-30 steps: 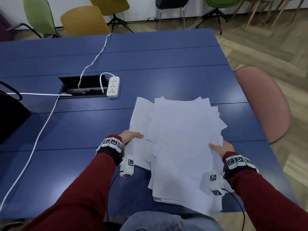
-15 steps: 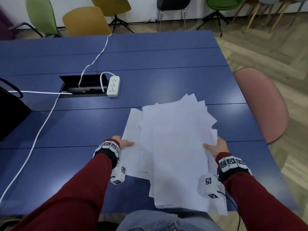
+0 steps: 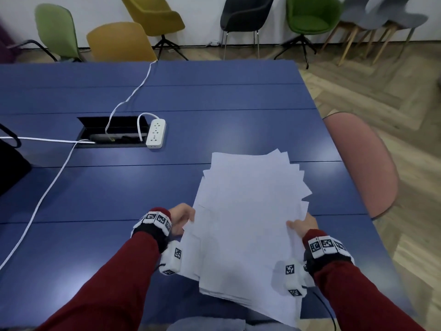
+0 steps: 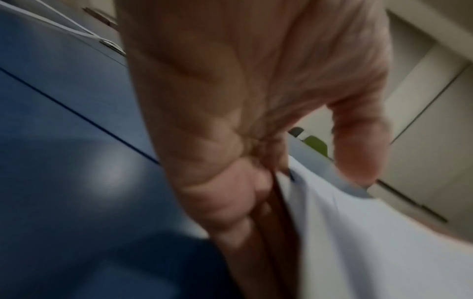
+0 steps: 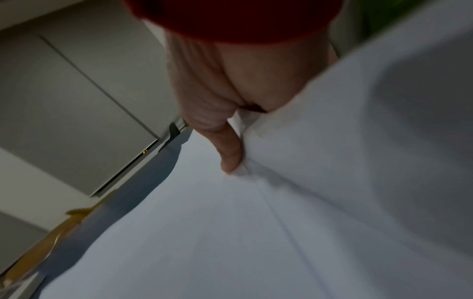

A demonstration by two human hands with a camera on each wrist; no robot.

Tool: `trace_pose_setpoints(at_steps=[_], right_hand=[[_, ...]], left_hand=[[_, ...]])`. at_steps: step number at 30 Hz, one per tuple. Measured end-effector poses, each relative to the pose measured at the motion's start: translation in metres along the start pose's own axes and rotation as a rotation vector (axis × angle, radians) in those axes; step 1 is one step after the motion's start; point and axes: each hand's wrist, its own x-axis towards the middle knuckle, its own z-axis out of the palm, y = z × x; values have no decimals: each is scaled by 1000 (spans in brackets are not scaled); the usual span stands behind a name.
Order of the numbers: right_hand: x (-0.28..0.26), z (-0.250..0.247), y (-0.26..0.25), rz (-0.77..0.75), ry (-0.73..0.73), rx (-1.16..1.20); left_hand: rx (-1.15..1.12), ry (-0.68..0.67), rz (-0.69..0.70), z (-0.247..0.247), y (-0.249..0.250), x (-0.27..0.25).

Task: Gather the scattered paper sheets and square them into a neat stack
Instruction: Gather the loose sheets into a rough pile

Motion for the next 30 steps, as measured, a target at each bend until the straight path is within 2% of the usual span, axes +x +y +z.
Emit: trace_pose_setpoints(at_steps=[2, 4, 5, 7, 8, 9, 13, 16, 19, 21, 24, 27, 29, 30], right_hand=[[-5, 4, -2, 19, -54, -59], [-7, 11, -1, 18, -165, -121], [-4, 15, 0, 7, -209, -130], [1, 23, 2, -5, -252, -100], [4, 25, 4, -10, -252, -98], [5, 25, 6, -7, -243, -95], [11, 5, 13, -4, -193, -69], [1, -12, 11, 20, -346, 220], [-15, -17, 1, -64, -517, 459], [-21, -11, -6, -104, -583, 620], [-31, 1, -16, -71, -617, 747], [-43, 12, -17, 81, -696, 789], [-48, 16, -13, 90, -709, 643], [-50, 19, -13, 38, -679, 454]], left_hand=[[-15, 20, 5, -6, 3, 9], [7, 50, -54, -24, -11, 74], [78, 119, -78, -19, -7, 77], [446, 208, -24, 8, 18, 16], [639, 245, -18, 16, 22, -2], [721, 289, -12, 21, 22, -5], [586, 320, 51, 19, 18, -6], [324, 325, 151, 5, 24, -9], [143, 301, 215, -6, 30, -19], [137, 331, 223, -8, 29, -17], [198, 403, 198, 2, 19, -7], [301, 441, 132, 13, 5, -4], [405, 461, 39, 15, -2, -5], [436, 467, 3, 15, -3, -7]])
